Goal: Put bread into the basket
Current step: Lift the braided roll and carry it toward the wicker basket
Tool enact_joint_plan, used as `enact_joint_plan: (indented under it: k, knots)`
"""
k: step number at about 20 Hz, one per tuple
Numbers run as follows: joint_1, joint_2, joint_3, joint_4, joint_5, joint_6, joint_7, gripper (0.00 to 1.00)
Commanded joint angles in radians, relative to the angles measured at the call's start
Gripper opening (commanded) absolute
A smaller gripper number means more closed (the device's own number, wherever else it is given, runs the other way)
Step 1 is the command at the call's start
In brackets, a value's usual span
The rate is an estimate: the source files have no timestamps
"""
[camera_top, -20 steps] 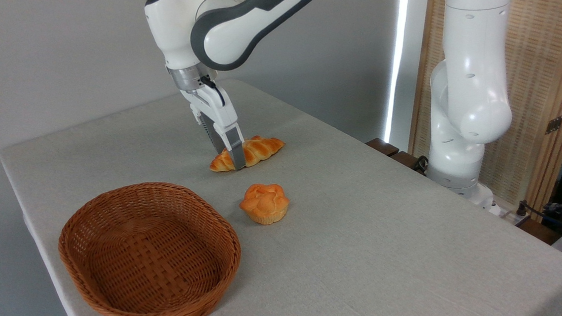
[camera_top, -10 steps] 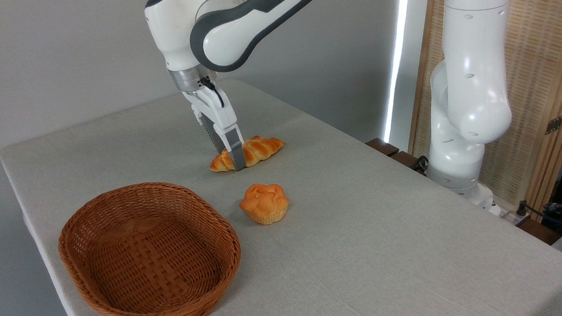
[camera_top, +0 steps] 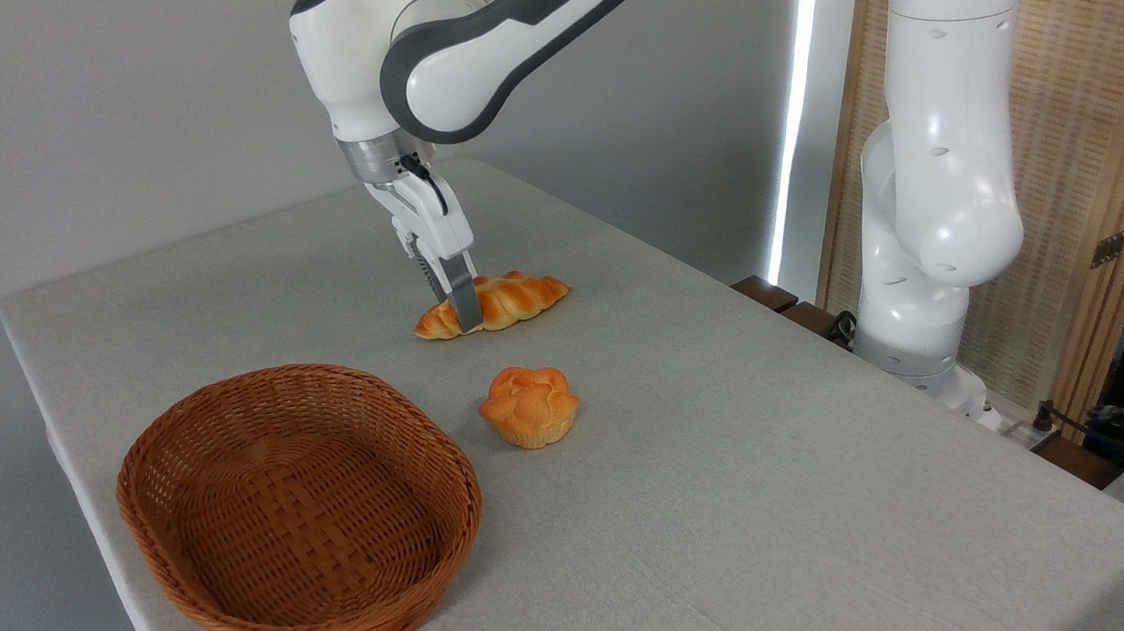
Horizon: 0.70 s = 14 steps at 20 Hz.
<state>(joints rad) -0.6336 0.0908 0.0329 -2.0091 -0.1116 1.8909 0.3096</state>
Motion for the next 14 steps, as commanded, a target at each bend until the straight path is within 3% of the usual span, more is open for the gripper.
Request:
enact_joint_plan:
  k: [1, 8, 14]
  knots:
    - [0.002, -0.023, -0.001, -0.008, 0.001, 0.002, 0.014, 0.3]
    - [0.017, -0.088, 0.022, 0.073, 0.007, 0.004, 0.011, 0.31]
    - [0.015, -0.102, 0.151, 0.191, 0.05, 0.013, 0.034, 0.31]
